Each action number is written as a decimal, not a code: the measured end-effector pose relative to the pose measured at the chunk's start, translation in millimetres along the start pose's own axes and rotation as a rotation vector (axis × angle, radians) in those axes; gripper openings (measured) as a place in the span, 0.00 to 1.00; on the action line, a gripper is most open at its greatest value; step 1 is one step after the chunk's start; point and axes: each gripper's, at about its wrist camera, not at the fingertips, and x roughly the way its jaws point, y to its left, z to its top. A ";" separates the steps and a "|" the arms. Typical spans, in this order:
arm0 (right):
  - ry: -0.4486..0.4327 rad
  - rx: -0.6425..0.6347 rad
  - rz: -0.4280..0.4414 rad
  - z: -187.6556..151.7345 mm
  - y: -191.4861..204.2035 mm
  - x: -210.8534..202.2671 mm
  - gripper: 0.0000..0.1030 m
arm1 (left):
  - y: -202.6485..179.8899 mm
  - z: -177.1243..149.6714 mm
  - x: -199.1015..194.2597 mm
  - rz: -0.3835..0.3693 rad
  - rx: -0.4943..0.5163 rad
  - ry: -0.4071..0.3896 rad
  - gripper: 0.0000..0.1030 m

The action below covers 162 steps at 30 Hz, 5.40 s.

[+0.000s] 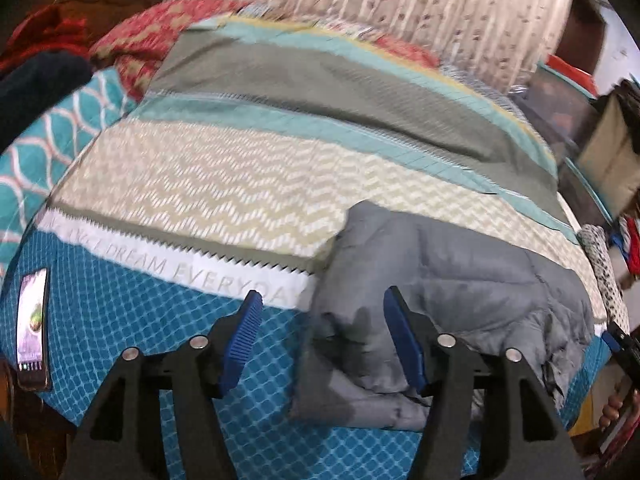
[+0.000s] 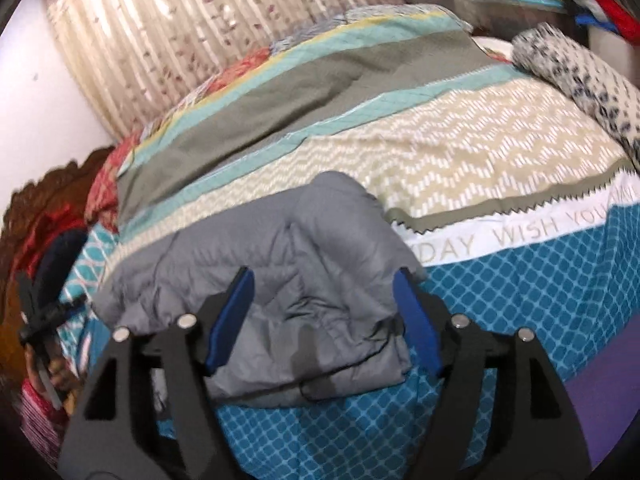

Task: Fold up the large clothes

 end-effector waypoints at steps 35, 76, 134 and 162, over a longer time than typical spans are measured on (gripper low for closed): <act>0.212 0.084 0.045 -12.2 -21.4 100.4 0.94 | 11.4 7.0 135.8 -0.386 0.010 0.342 1.02; 0.034 0.128 -0.598 29.8 -204.9 -42.7 0.61 | -36.0 47.6 138.0 -0.262 -0.083 0.276 0.51; 0.196 -0.198 -0.111 148.5 45.5 323.6 0.50 | -47.3 123.7 226.3 -0.010 -0.059 0.150 0.72; 0.145 -0.236 -0.203 -37.0 58.9 153.8 0.68 | -80.0 -62.2 95.4 0.057 0.104 0.179 0.77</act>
